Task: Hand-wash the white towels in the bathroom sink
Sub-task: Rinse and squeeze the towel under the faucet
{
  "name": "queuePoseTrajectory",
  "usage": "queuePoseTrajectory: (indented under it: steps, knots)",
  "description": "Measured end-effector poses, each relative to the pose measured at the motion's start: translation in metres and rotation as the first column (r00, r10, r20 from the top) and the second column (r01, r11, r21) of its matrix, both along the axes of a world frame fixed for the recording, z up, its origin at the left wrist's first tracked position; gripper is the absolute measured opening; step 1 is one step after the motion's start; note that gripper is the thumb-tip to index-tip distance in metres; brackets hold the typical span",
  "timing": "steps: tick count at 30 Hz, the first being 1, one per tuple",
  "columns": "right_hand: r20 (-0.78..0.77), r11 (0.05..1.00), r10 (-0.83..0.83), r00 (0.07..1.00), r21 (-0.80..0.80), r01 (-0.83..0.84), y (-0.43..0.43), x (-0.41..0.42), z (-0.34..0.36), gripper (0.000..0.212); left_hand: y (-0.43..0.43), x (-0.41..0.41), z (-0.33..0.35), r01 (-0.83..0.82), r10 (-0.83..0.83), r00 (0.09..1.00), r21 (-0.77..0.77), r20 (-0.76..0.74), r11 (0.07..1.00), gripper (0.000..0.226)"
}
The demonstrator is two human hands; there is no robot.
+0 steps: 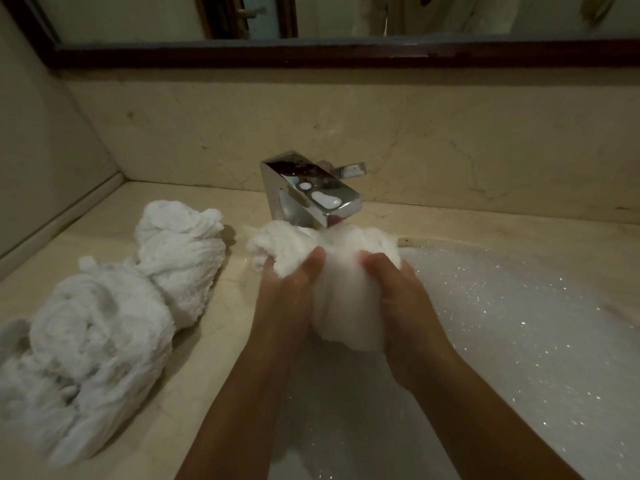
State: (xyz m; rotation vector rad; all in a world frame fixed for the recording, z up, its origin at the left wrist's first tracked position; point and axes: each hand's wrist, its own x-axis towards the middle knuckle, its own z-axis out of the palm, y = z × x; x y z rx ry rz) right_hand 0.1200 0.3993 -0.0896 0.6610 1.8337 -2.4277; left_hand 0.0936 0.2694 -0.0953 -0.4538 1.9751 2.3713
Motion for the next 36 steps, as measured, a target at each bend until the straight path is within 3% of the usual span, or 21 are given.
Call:
queuePoseTrajectory:
  steps: [2, 3, 7, 8, 11, 12, 16, 18, 21, 23, 25, 27, 29, 31, 33, 36]
  knots:
    - [-0.029, 0.999, 0.012, 1.000, -0.029, -0.013, 0.004, 0.001, -0.002, 0.025, 0.001, 0.001, 0.001, 0.076, -0.076, 0.997, 0.012, -0.016, 0.997, 0.068]
    - [-0.051, 0.998, 0.004, 0.999, -0.056, -0.006, 0.006, 0.002, -0.003, 0.028, 0.001, 0.001, 0.003, 0.113, -0.113, 0.994, 0.042, -0.007, 0.993, 0.063]
    - [-0.095, 0.996, -0.060, 0.994, -0.066, 0.054, 0.005, 0.003, -0.001, 0.081, 0.003, 0.009, 0.015, 0.242, -0.245, 0.970, 0.181, -0.004, 0.953, 0.037]
    - [-0.102, 0.997, -0.060, 0.993, -0.064, 0.054, 0.007, 0.003, -0.002, 0.081, 0.004, 0.011, 0.018, 0.257, -0.260, 0.965, 0.193, -0.009, 0.947, 0.036]
    - [-0.117, 0.997, -0.005, 0.993, -0.083, -0.005, 0.010, 0.005, -0.002, 0.042, 0.004, 0.011, 0.018, 0.227, -0.228, 0.974, 0.164, -0.012, 0.960, 0.047]
    - [-0.132, 0.995, 0.012, 0.991, -0.098, -0.025, 0.010, 0.006, -0.002, 0.038, 0.004, 0.010, 0.016, 0.205, -0.204, 0.979, 0.153, -0.018, 0.967, 0.050]
    - [-0.228, 0.991, 0.046, 0.973, -0.112, -0.073, 0.009, 0.008, -0.003, 0.039, 0.003, 0.005, 0.015, 0.122, -0.117, 0.992, 0.163, -0.043, 0.979, 0.086]
    - [-0.255, 0.993, 0.011, 0.967, -0.115, -0.041, 0.007, 0.007, -0.005, 0.052, 0.004, 0.003, 0.015, 0.080, -0.071, 0.996, 0.168, -0.059, 0.983, 0.101]
    - [-0.233, 0.991, -0.029, 0.972, -0.132, -0.002, 0.005, 0.006, -0.003, 0.070, 0.003, 0.002, 0.008, 0.160, -0.149, 0.984, 0.112, -0.100, 0.981, 0.069]
    - [-0.201, 0.992, -0.003, 0.980, -0.126, -0.023, 0.005, 0.008, -0.002, 0.055, 0.003, 0.001, 0.005, 0.197, -0.187, 0.976, 0.089, -0.112, 0.976, 0.051]
    - [-0.167, 0.994, 0.011, 0.986, -0.104, -0.028, 0.005, 0.010, -0.001, 0.034, 0.003, 0.002, 0.005, 0.220, -0.212, 0.969, 0.058, -0.129, 0.974, 0.048]
    - [-0.156, 0.995, 0.023, 0.988, -0.095, -0.038, 0.006, 0.009, -0.001, 0.029, 0.004, 0.002, 0.002, 0.244, -0.240, 0.964, 0.021, -0.110, 0.970, 0.049]
    - [-0.159, 0.997, 0.018, 0.987, -0.067, -0.029, 0.008, 0.007, -0.002, 0.035, 0.005, 0.004, 0.004, 0.261, -0.264, 0.962, -0.045, -0.073, 0.964, 0.055]
    - [-0.182, 0.999, -0.007, 0.983, -0.039, 0.000, 0.010, 0.007, -0.003, 0.053, 0.005, 0.003, 0.004, 0.302, -0.302, 0.953, -0.041, -0.010, 0.952, 0.078]
    - [-0.199, 0.998, -0.028, 0.980, -0.063, 0.016, 0.012, 0.008, -0.002, 0.071, 0.004, 0.005, 0.008, 0.357, -0.358, 0.934, 0.102, -0.014, 0.928, 0.069]
    - [-0.202, 0.998, -0.015, 0.979, -0.065, 0.002, 0.013, 0.010, 0.004, 0.075, 0.003, 0.007, 0.016, 0.370, -0.370, 0.928, 0.192, -0.037, 0.909, 0.055]
